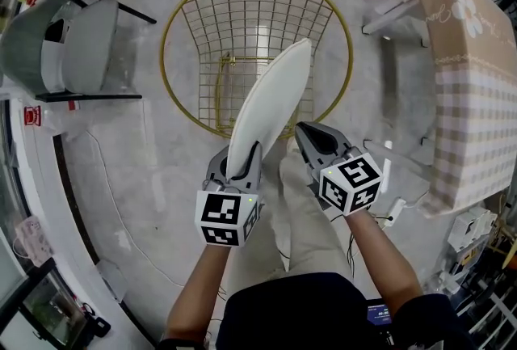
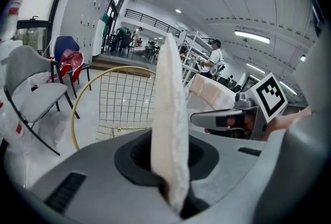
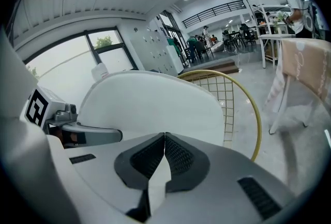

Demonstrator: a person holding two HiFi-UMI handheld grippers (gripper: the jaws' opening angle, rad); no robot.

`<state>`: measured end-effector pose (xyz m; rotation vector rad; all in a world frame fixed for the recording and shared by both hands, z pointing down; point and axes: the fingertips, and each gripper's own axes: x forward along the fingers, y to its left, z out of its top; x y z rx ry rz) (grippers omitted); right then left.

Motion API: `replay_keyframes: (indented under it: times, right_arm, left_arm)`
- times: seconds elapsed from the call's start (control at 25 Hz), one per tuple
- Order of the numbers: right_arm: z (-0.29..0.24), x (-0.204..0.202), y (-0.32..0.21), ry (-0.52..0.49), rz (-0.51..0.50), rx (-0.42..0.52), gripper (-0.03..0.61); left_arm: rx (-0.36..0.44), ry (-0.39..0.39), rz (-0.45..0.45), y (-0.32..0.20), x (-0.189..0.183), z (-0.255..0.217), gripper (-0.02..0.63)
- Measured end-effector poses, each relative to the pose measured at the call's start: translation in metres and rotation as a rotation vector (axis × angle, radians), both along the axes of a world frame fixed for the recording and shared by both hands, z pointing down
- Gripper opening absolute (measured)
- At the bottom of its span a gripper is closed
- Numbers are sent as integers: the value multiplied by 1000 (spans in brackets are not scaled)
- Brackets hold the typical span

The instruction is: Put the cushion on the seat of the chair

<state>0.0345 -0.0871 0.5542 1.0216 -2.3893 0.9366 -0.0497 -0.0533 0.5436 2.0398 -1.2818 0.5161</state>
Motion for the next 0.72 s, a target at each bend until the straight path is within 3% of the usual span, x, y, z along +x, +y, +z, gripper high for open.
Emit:
replay_keyframes:
  times: [0.72]
  right_arm:
    - [26, 19, 4, 10, 44, -23, 20]
  left_arm:
    - [-37, 62, 67, 10, 27, 18, 63]
